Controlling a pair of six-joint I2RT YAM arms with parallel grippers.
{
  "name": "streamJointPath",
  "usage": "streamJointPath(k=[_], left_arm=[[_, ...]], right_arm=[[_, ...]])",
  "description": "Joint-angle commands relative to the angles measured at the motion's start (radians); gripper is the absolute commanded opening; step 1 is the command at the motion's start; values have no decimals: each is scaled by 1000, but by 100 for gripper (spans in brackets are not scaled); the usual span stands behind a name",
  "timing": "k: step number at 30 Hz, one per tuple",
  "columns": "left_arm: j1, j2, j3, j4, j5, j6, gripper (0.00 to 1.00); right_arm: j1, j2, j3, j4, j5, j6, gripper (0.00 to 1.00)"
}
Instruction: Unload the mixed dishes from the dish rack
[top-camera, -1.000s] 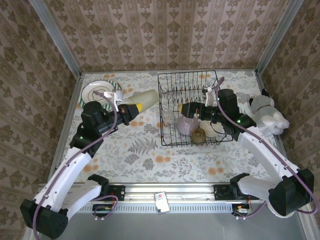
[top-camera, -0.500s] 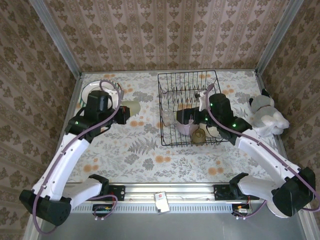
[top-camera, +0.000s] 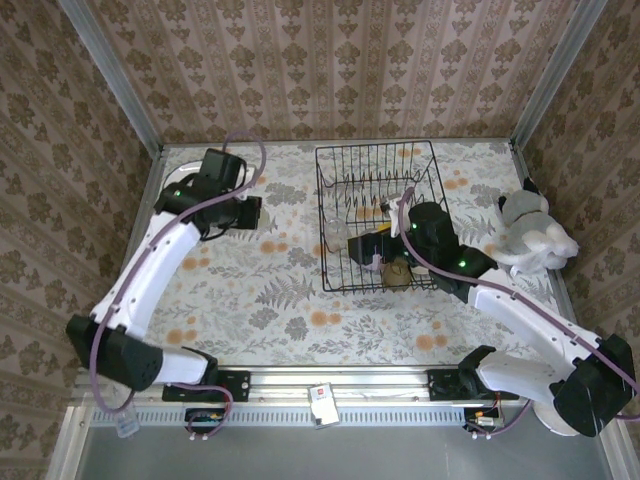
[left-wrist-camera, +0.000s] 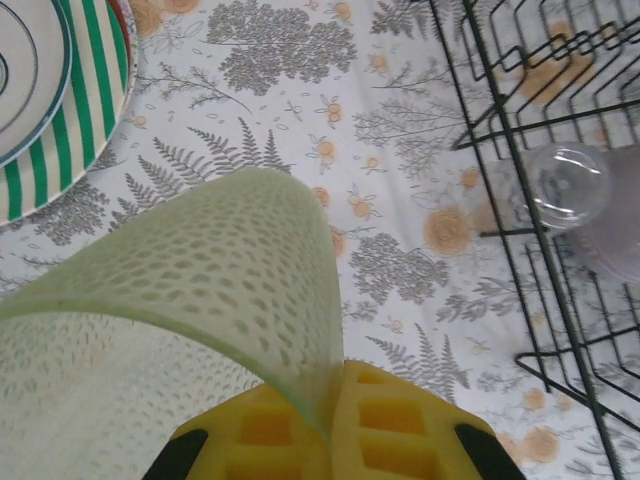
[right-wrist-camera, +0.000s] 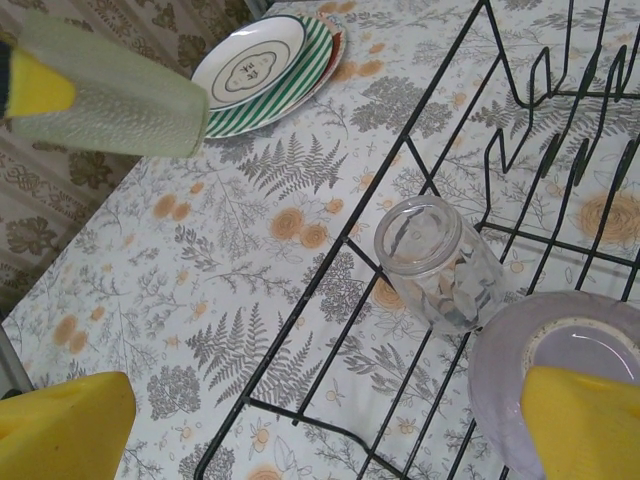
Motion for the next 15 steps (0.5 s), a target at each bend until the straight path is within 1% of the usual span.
streamJointPath(k=[1, 5, 15], left_arm=[[-6, 83, 107, -99, -89, 69, 0], [-2, 203, 216, -134, -114, 100, 0], [13, 491, 460, -206, -110, 150, 0]], right_arm=[[13, -36, -18, 36, 45, -30, 100], [22, -53, -26, 33, 55, -36, 100], [45, -66, -35, 23, 89, -51, 100]])
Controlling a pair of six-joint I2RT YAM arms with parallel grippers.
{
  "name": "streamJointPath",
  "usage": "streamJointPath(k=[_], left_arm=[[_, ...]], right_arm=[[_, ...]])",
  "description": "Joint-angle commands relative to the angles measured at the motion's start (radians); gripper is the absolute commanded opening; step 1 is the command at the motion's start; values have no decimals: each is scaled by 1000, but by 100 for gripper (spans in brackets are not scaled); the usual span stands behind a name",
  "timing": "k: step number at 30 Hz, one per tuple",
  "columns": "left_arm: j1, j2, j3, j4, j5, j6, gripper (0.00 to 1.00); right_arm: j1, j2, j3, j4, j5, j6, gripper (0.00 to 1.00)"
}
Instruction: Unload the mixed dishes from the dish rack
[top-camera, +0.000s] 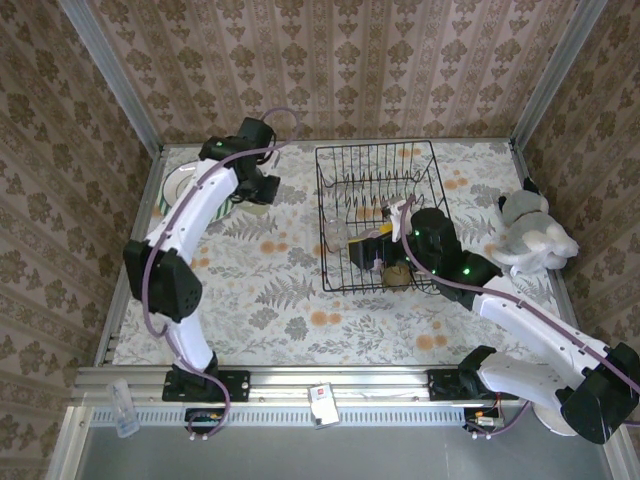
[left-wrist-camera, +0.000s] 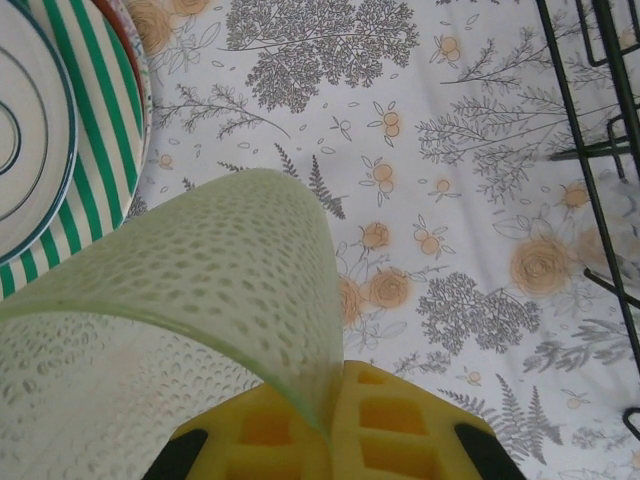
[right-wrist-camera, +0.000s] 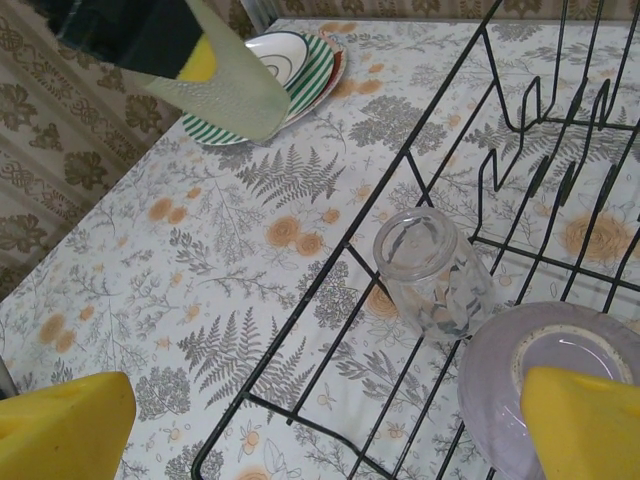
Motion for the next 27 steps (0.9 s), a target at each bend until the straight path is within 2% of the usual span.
streamJointPath(k=[1, 5, 16, 22, 27], left_arm=[[14, 68, 96, -72, -24, 43, 0], [28, 167, 194, -116, -49, 61, 0], [74, 407, 441, -199, -32, 83, 0], [95, 502, 555, -249, -38, 97, 0], [103, 535, 585, -258, -34, 105, 0]], right_arm=[[11, -17, -13, 22, 32, -20, 100], [16, -15, -12, 18, 38, -23, 100], [29, -5, -11, 20, 48, -34, 100], [36, 9, -5, 15, 47, -42, 100], [41, 15, -3, 14, 49, -44, 100]])
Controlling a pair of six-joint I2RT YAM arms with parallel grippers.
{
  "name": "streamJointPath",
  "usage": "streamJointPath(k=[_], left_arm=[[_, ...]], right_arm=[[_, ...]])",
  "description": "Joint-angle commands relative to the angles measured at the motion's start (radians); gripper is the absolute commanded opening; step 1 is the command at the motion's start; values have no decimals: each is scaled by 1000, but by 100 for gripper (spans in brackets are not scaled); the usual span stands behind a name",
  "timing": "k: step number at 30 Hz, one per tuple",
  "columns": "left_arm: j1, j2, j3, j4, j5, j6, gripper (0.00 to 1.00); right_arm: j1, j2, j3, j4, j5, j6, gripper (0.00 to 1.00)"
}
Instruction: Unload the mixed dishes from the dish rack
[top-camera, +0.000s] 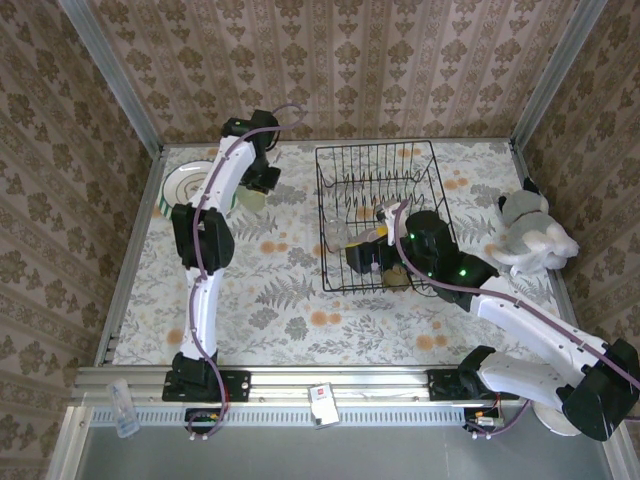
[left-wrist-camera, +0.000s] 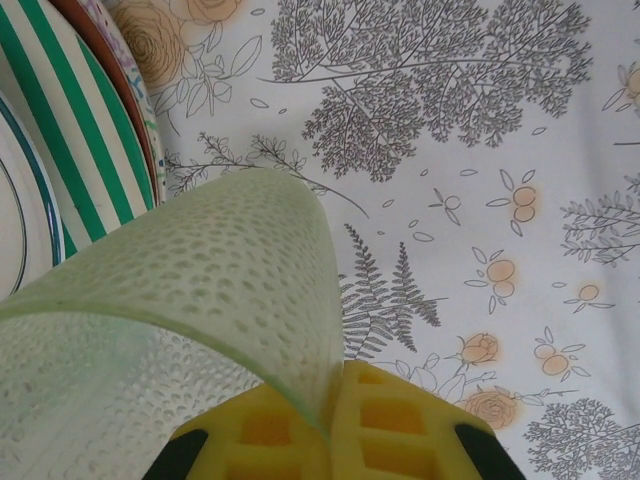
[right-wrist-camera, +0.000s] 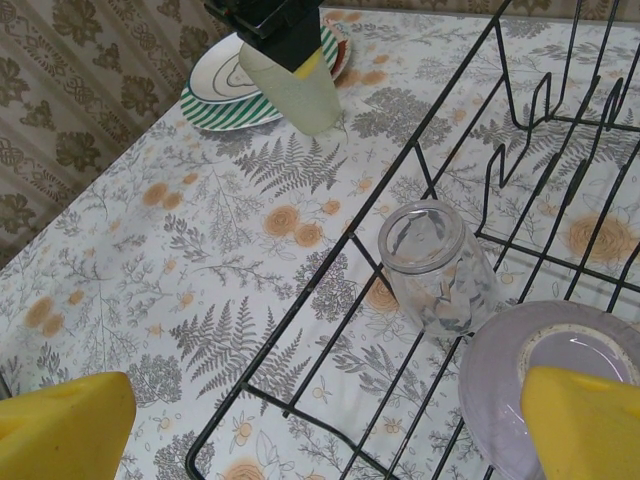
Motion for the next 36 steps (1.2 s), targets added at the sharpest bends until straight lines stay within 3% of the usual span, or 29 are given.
streamJointPath(k=[1, 21, 36], left_arm=[[7, 17, 50, -47, -10, 26, 0], [21, 66, 73, -40, 23, 28, 3], [19, 57, 93, -46, 34, 24, 32]], right_arm=[[8, 5, -1, 16, 22, -17, 100], [20, 25, 6, 9, 33, -30, 100], [23, 31, 8, 6, 40, -34, 100]])
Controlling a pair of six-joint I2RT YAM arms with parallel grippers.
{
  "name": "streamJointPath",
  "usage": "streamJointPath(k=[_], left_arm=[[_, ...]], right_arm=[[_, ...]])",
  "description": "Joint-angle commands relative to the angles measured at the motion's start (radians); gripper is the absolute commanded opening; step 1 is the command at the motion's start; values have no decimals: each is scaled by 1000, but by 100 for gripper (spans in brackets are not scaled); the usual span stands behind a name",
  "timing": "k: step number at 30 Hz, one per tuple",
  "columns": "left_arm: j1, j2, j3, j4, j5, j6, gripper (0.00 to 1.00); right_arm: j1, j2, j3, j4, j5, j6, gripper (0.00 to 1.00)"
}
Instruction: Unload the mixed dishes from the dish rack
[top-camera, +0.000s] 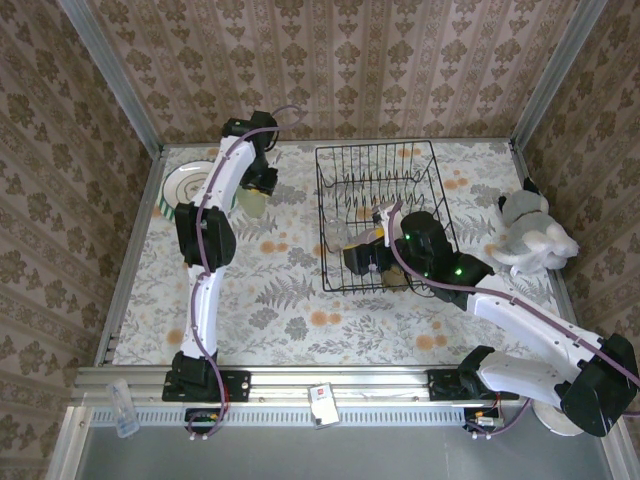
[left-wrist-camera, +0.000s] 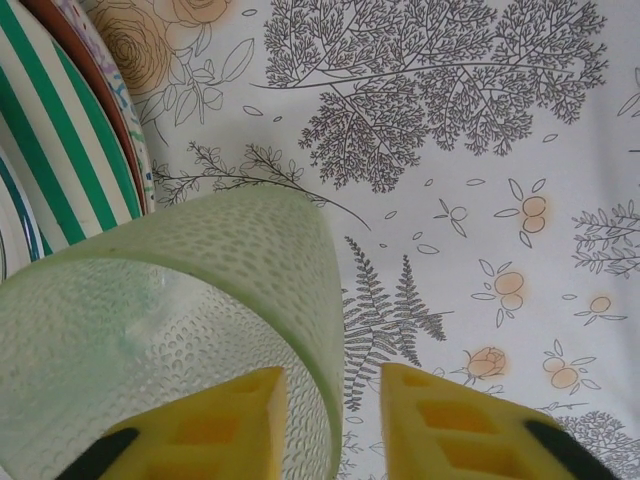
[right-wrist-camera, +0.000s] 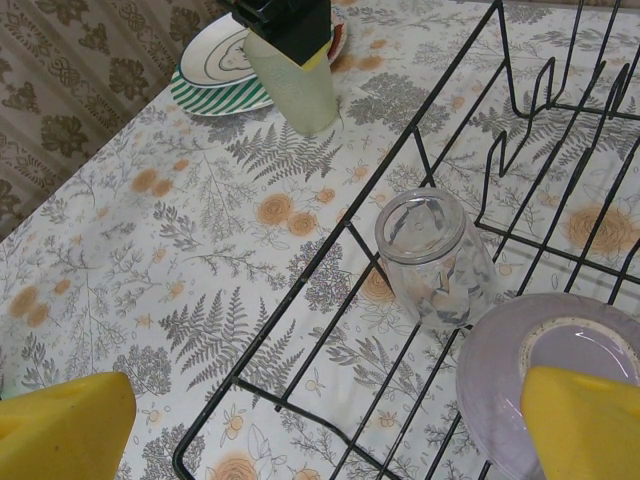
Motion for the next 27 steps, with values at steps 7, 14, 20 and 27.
streamJointPath(k=[7, 14, 20, 27], left_arm=[[-4, -45, 24, -30, 5, 9, 51], [-19, -122, -12, -14, -13, 11, 79], [-27, -212, -62, 16, -33, 5, 100], [-35, -416, -252, 128, -28, -29, 100]], right_arm=[[11, 9, 8, 7, 26, -26, 100], [12, 12, 6, 8, 28, -30, 100], [14, 12, 8, 5, 32, -33, 100], [14, 19, 11, 1, 38, -37, 100]])
